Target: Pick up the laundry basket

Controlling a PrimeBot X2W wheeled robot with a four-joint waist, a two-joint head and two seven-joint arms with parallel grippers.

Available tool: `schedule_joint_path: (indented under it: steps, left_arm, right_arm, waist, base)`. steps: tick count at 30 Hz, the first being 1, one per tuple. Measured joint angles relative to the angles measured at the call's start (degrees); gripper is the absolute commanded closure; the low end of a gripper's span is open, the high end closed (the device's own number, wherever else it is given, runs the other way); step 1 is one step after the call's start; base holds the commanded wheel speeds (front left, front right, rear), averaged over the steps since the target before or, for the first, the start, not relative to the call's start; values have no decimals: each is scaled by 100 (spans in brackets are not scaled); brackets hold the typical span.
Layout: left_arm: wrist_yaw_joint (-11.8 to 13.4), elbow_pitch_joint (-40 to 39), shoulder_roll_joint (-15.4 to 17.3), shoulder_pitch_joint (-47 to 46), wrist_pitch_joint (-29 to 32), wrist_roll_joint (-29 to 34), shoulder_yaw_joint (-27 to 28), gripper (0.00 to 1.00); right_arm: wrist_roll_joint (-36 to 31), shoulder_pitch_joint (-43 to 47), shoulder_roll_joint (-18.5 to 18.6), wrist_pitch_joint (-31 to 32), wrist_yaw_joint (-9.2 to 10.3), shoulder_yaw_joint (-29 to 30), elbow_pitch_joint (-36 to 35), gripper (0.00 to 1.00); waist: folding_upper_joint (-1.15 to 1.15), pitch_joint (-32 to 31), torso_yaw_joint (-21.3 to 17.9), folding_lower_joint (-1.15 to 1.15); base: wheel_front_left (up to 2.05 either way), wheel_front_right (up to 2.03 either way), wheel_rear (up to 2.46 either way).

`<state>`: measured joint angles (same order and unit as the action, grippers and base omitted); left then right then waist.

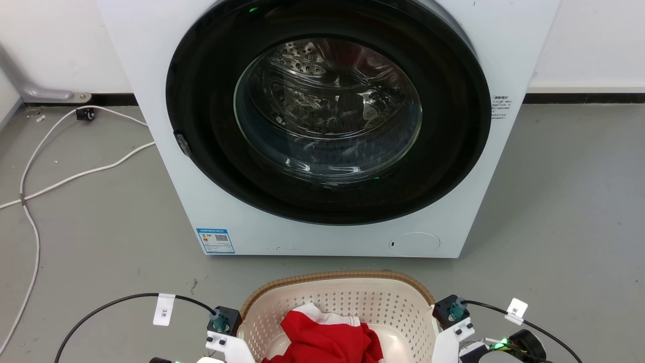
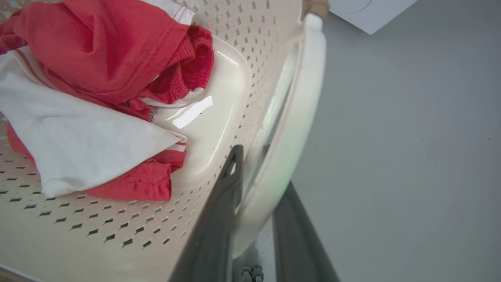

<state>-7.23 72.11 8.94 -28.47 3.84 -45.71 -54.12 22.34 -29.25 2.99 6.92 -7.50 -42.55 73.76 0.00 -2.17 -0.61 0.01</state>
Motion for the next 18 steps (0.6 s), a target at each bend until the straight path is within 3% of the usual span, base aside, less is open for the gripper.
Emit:
schedule_joint_path:
  steps: [18]
  left_arm:
    - [-7,32,10,-35,-26,-247,-233,100]
  right_arm:
    - [182,-2,24,15,0,-136,2,100]
  waist:
    - [0,5,-8,0]
  base:
    - [0,0,0]
